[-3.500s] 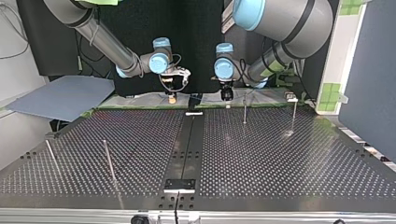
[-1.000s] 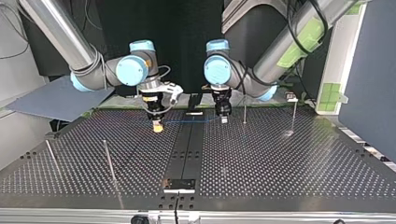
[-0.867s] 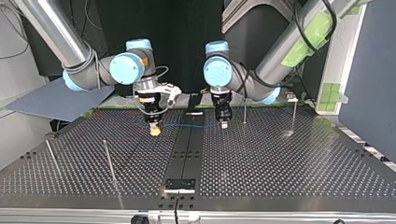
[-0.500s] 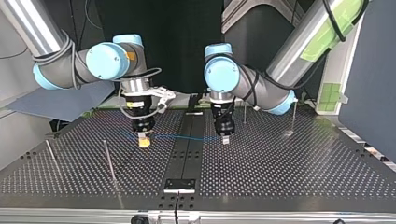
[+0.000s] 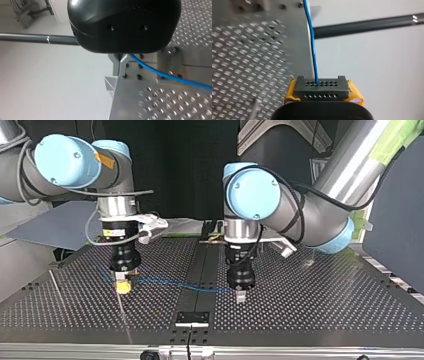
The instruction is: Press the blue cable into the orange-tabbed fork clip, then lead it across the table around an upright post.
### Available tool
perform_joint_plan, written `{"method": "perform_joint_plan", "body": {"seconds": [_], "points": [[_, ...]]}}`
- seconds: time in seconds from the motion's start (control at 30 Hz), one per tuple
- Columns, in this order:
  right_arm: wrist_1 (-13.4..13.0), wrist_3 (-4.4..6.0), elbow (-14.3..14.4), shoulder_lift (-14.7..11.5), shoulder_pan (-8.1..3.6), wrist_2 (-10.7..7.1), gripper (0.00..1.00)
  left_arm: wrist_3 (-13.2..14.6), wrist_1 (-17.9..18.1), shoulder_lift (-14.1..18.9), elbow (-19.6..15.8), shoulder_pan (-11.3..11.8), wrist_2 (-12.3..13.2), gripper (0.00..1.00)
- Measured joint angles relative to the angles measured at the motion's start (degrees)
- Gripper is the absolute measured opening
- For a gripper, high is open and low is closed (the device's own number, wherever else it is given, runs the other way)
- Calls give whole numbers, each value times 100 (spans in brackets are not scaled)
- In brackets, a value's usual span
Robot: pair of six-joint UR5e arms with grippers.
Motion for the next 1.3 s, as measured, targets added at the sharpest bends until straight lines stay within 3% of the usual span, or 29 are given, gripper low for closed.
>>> {"method": "perform_joint_plan", "body": {"seconds": [0.33, 0.63, 0.93, 1.3], "points": [[116, 14, -1, -413, -241, 19, 0, -29, -235, -332, 516, -150, 172, 0], [204, 71, 5, -425, -448, 19, 0, -122, -483, -511, 1072, -319, 236, 0], [257, 84, 7, -416, -679, 18, 0, -229, -649, -828, 1541, -729, 157, 0], [241, 152, 7, -252, -925, -52, 0, -294, -1072, -1427, 2170, -1040, 65, 0]]}}
